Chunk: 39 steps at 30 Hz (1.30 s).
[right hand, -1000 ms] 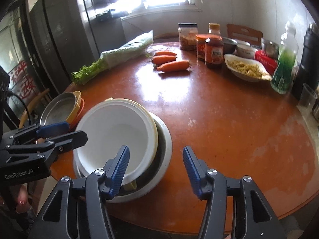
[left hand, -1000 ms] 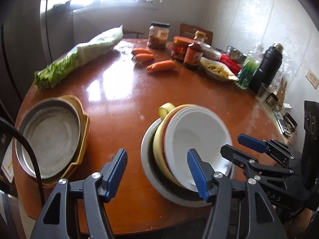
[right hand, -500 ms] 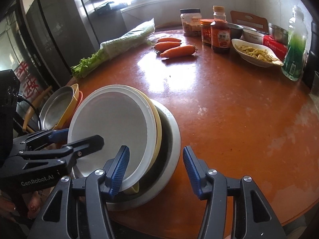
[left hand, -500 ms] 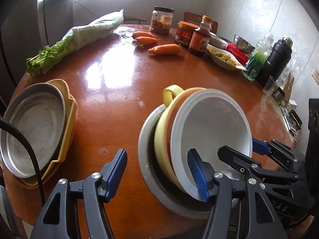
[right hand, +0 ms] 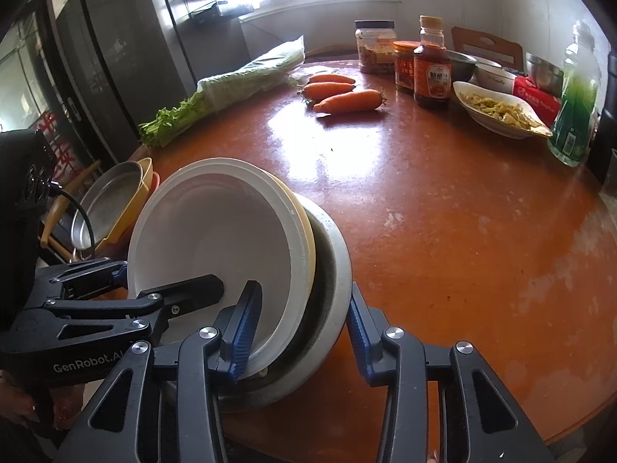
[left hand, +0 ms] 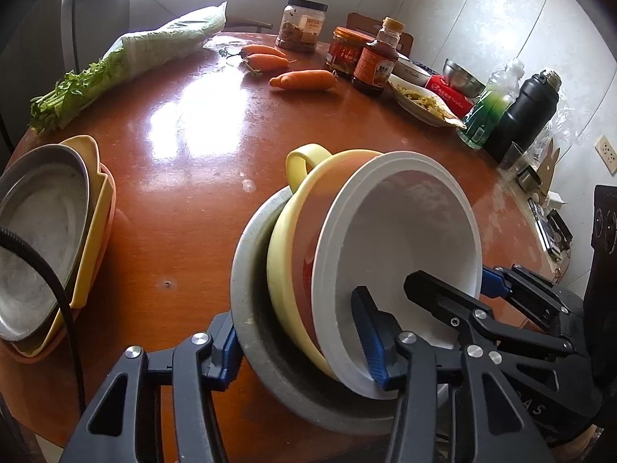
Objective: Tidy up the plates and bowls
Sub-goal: 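Grasp the rim of the nested bowl stack with the left tool, then lift and carry the nested bowls with the left tool toward the plate stack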
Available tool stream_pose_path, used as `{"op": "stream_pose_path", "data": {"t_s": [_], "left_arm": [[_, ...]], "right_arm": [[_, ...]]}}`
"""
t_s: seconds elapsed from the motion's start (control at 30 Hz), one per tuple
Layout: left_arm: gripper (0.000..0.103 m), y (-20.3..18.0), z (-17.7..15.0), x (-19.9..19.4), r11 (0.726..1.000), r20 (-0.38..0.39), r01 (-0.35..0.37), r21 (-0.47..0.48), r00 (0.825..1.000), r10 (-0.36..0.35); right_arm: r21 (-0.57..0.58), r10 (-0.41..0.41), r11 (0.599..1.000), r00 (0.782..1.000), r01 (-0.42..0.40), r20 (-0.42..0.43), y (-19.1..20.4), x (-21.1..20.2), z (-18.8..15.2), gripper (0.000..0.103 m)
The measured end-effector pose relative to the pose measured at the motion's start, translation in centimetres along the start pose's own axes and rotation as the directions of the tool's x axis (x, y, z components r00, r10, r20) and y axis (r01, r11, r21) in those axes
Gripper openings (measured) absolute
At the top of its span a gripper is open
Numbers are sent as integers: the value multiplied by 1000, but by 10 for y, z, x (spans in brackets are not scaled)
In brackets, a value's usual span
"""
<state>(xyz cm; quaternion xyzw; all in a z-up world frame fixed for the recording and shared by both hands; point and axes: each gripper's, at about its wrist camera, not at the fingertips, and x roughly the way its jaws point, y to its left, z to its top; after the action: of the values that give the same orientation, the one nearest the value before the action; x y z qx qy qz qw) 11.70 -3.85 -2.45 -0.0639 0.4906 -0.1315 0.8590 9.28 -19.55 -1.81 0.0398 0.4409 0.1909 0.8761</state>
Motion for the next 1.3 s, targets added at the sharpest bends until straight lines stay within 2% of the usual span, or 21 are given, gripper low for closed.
{"op": "stream_pose_path", "data": {"t_s": [0.17, 0.6, 1.07, 1.3], "left_arm": [[51, 1, 2, 0, 1000, -4, 5, -7, 1000, -5], [51, 8, 10, -27, 1000, 60, -4, -6, 998, 4], [51, 34, 23, -74, 999, 162, -22, -37, 986, 28], [51, 64, 21, -100, 996, 208, -45, -75, 976, 60]], "right_arm": [[8, 4, 1000, 1000, -4, 3, 0, -1, 3, 44], [-15, 21, 1000, 998, -20, 51, 15, -12, 23, 44], [-90, 50, 995, 993, -40, 109, 57, -24, 50, 44], [-154, 87, 986, 989, -68, 122, 96, -19, 71, 44]]}}
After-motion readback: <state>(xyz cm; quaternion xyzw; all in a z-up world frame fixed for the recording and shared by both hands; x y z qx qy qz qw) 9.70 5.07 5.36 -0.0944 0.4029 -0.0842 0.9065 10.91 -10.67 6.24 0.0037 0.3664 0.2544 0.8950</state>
